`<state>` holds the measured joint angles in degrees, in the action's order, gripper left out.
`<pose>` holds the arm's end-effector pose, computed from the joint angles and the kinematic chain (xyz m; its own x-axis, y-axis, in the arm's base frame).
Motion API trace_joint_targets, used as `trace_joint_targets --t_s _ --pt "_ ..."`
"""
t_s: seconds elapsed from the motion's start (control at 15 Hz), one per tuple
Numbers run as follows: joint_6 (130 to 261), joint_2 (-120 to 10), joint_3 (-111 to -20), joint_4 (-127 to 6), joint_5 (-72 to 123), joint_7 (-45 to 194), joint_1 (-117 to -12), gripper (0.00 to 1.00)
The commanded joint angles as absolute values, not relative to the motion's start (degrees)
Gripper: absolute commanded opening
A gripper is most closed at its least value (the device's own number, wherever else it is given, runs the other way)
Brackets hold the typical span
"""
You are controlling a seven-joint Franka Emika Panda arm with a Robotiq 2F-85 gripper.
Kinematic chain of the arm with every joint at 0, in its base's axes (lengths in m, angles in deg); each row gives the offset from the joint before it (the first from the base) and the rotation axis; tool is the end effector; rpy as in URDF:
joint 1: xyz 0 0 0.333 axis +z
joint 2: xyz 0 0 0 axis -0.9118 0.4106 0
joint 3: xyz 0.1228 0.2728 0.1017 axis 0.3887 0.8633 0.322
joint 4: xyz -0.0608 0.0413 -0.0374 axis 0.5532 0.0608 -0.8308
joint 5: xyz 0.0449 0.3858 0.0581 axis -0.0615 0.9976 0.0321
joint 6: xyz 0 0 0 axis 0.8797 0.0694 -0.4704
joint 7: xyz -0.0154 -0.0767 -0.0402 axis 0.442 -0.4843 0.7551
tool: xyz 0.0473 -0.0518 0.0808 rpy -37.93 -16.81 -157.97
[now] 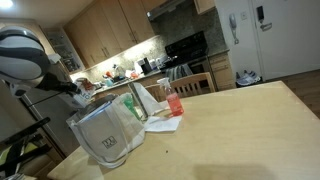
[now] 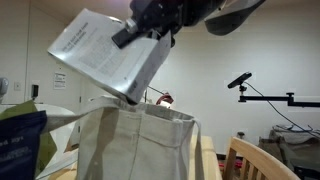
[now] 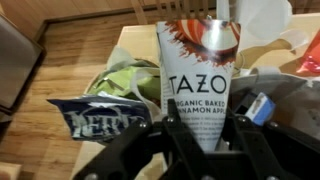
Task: Pick up the three objects from the table, put them in the carrier bag and move the bag to the center of the table
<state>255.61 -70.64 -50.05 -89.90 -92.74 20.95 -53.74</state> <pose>0.4131 0.2828 0.4193 -0.6692 -0.1226 -0.7329 -0.4408 0.8595 0.2587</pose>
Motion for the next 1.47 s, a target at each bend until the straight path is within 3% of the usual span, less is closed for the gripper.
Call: trace_joint_targets --t_s 0.0,0.33,1.33,1.4 --pt "260.45 -69.33 -49.97 -86.32 -85.73 20.39 -54.44 0.15" --pt "259.14 -71.47 -51.45 -89.94 -79.87 16.6 -55.94 0.15" --pt "249.22 -71.66 -54.27 -102.06 -94.21 17.44 -58.58 0.15" --pt "249.16 -71.01 -54.42 -102.43 -94.29 17.43 -58.82 0.22"
